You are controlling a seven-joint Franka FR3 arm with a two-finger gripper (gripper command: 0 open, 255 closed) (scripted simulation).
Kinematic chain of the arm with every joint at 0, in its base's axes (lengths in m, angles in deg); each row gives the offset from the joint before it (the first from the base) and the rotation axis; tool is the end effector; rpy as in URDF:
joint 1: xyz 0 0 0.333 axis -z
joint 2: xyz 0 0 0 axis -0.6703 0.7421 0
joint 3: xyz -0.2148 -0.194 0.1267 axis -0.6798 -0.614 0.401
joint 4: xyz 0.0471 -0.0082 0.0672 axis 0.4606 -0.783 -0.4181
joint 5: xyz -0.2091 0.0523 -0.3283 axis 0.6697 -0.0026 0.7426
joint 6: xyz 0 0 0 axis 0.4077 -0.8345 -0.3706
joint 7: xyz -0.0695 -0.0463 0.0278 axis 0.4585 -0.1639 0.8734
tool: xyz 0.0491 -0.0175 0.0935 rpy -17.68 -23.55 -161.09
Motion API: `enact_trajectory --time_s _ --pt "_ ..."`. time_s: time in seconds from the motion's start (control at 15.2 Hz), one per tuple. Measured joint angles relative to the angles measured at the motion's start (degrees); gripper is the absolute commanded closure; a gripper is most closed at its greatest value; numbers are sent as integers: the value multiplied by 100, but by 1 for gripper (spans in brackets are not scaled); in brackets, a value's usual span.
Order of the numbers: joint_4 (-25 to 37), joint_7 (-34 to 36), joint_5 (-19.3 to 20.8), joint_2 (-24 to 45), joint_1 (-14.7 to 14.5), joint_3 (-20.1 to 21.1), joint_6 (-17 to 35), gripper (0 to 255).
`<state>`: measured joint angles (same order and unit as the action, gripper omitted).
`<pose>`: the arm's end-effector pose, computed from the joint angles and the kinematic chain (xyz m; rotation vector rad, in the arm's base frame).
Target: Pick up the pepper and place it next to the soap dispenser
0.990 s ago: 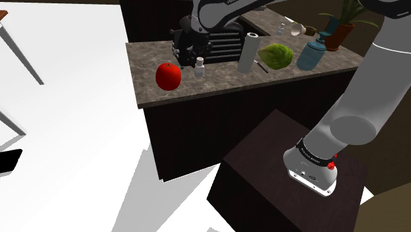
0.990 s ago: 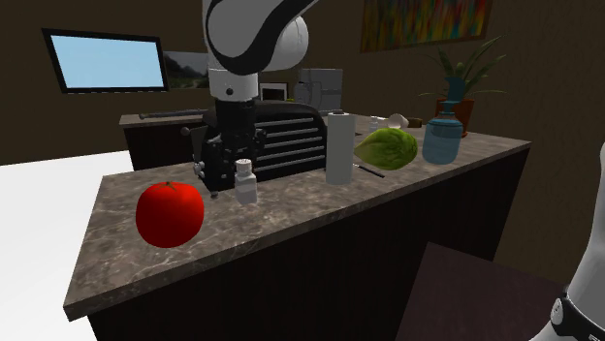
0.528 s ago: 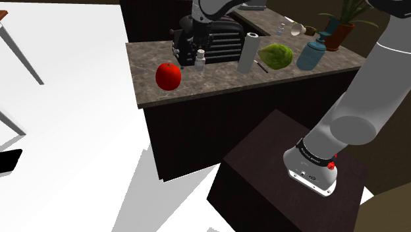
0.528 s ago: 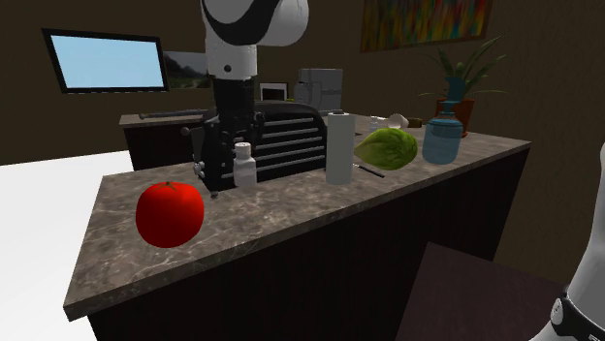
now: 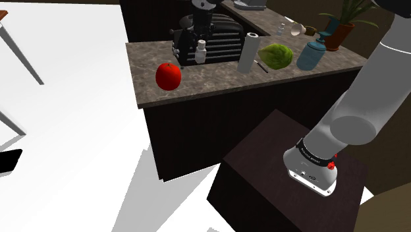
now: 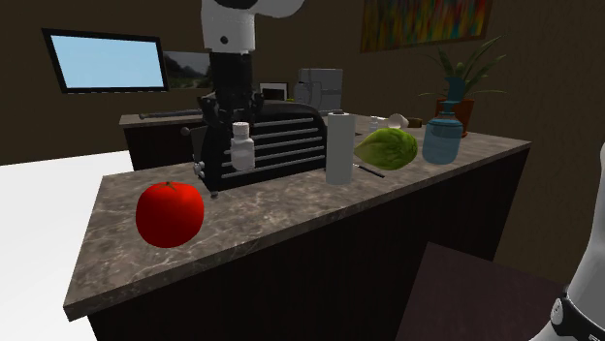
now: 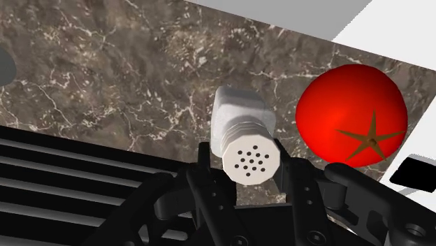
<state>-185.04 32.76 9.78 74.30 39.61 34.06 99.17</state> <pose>0.6010 0.0916 0.4679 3.0935 -0.1849 0.1353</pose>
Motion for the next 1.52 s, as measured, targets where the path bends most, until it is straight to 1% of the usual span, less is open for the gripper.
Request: enact_trajectory --time_s 1.06,1.52 --pt "1043 -84 -49 -136 -6 10 -1177 255" --pt "1672 -109 -47 -65 -17 16 -1734 255"
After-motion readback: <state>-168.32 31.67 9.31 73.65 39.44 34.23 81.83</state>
